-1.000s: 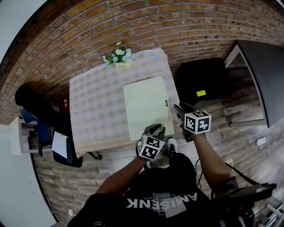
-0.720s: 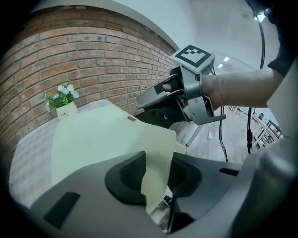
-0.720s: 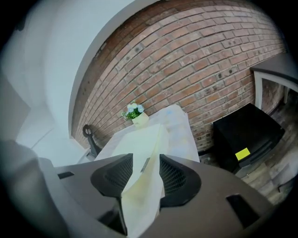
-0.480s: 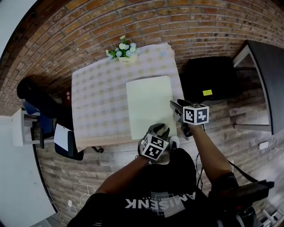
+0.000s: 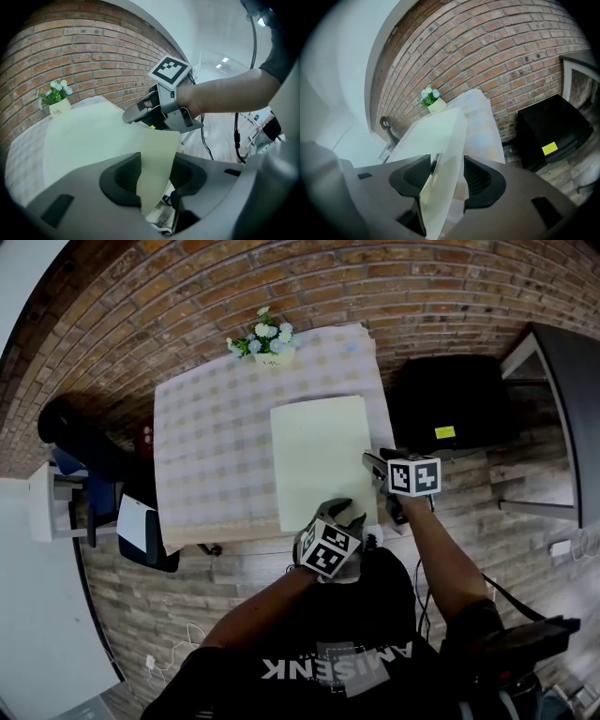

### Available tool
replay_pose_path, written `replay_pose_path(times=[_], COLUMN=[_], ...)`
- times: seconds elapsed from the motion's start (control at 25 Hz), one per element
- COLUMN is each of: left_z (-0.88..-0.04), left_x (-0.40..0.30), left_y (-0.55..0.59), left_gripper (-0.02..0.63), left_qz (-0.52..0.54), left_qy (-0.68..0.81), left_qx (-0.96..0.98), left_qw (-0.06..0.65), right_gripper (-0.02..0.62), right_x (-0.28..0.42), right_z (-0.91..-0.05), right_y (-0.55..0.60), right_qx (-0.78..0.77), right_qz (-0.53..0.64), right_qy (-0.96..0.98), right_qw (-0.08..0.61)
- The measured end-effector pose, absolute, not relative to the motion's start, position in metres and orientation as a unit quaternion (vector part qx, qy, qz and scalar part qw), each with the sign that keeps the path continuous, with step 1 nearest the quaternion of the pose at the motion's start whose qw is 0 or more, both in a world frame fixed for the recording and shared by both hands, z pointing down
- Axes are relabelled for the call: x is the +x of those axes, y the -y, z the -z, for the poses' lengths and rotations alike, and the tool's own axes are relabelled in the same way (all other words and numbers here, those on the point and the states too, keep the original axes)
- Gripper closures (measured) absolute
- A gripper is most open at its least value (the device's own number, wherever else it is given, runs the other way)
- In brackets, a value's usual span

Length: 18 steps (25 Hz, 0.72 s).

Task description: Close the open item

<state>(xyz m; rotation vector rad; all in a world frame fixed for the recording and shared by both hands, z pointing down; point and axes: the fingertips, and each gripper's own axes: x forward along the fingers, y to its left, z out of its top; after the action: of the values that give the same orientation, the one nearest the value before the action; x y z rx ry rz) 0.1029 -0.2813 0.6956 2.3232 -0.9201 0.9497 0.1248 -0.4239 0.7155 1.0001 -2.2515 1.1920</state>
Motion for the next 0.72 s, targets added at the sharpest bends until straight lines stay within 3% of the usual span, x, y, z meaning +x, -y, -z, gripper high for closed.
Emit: replay_pose_path(times=[0.16, 0.36, 0.72], left_z=[-0.697, -0.697, -0.684], left_x=[0.111, 0.115, 0.112], left_y=[0.270, 0.265, 0.267], left_gripper=[0.374, 0.327, 0.327], left_qz=[-0.351, -0.338, -0.297], left_qy=[0.301, 0.271, 0.255], left_qx=[0.861, 0.871, 0.883], left_qw=[0.213, 0.230, 0.260], right_gripper=[0.342, 0.336, 0.322], right_x=[0.128, 0.129, 0.130], right_z=[-0.719, -0.722, -0.725], right_y=[0.424, 0.425, 0.424], right_qx=[0.362, 0.360, 0.368], right_qz=[-0.429, -0.445, -0.452], right_qy=[0.803, 0.796, 0.790], right_qw=[0.202, 0.199, 0.191])
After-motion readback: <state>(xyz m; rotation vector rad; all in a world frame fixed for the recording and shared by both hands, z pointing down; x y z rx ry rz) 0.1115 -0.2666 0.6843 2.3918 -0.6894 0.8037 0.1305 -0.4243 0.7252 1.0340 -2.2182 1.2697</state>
